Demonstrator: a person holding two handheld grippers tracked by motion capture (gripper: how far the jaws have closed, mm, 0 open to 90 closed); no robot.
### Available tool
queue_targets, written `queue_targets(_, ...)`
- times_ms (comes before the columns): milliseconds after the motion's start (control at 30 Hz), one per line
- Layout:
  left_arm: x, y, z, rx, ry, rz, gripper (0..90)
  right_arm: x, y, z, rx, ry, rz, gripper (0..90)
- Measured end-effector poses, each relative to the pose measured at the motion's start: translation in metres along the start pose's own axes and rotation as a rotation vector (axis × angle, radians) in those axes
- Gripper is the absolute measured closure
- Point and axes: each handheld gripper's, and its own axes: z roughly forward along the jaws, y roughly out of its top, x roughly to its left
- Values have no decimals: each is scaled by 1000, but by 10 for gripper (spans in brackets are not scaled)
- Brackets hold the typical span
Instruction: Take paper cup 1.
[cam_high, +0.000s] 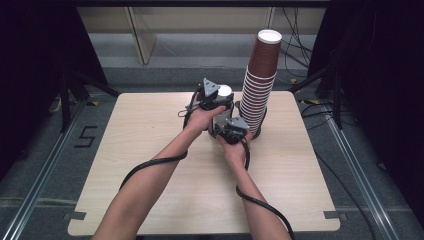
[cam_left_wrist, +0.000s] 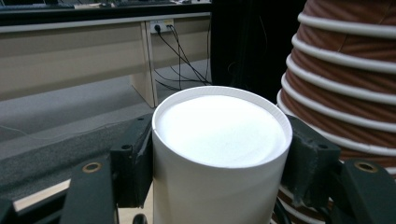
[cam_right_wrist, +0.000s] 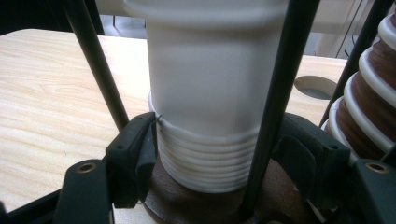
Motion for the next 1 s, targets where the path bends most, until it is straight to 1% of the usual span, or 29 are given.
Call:
queue_targets(33, 1, 4, -2, -9, 4, 1, 339, 0, 0, 0, 3, -1, -5, 315)
queue_targets(67, 1, 4, -2, -9, 4, 1, 339, 1, 0, -1, 4, -7, 7, 316)
queue_targets(100, 1, 7, -4, -16, 2, 3, 340, 1, 0, -1, 3, -9, 7, 316)
queue_targets(167, 1, 10, -6, -13, -2, 7, 340, 1, 1, -2, 7, -13, 12, 316)
queue_targets(200, 0, 12, -7, -23, -2, 10, 340, 1, 1, -3, 6, -7, 4, 308)
queue_targets(233, 0, 12, -7, -23, -2, 10, 340, 1, 1, -3, 6, -7, 4, 308)
queue_targets(333, -1, 17, -10, -34, -3, 13, 340, 3, 3, -5, 1, -14, 8, 295)
queue_targets(367, -2, 19, -12, -41, -4, 14, 340, 3, 3, -5, 1, -17, 1, 291)
queue_targets(433, -4, 25, -15, -53, -9, 16, 340, 3, 3, -7, -14, -25, 6, 280)
queue_targets(467, -4, 25, -15, -53, -9, 16, 340, 3, 3, -7, -14, -25, 6, 280)
queue_targets(500, -5, 27, -17, -55, -9, 24, 340, 2, 3, -8, -7, -12, 3, 277)
queue_targets(533, -5, 28, -18, -57, -8, 28, 340, 3, 4, -11, -1, 0, 18, 272)
queue_targets(567, -7, 32, -20, -61, -7, 32, 340, 3, 4, -11, -7, -12, 15, 268)
queue_targets(600, -7, 32, -20, -61, -7, 32, 340, 3, 4, -13, -2, -7, 12, 266)
queue_targets(633, -8, 35, -23, -69, -9, 30, 340, 1, 5, -14, -3, -3, -9, 263)
queue_targets(667, -8, 35, -23, -69, -9, 30, 340, 1, 5, -14, -3, -3, -9, 263)
queue_targets(700, -8, 38, -27, -72, -7, 38, 339, 2, 6, -18, 2, 5, 2, 258)
queue_targets(767, -8, 39, -29, -73, -7, 36, 339, 2, 7, -20, 6, 8, -4, 255)
queue_targets(800, -8, 42, -33, -74, -4, 42, 339, 3, 8, -24, -11, 1, -10, 249)
queue_targets(833, -8, 43, -34, -75, -3, 41, 339, 2, 9, -25, -17, -1, -25, 247)
queue_targets(867, -8, 43, -34, -75, -3, 41, 339, 2, 9, -25, -17, -1, -25, 247)
queue_targets(900, -7, 45, -40, -74, -4, 42, 339, 1, 10, -28, -30, -6, -46, 241)
queue_targets(933, -7, 45, -40, -74, -4, 42, 339, 1, 10, -28, -30, -6, -46, 241)
queue_targets(967, -7, 46, -44, -72, -3, 48, 339, 0, 11, -32, -5, 8, -57, 235)
queue_targets(1000, -7, 47, -49, -72, -7, 43, 339, -2, 12, -37, -8, 15, -80, 235)
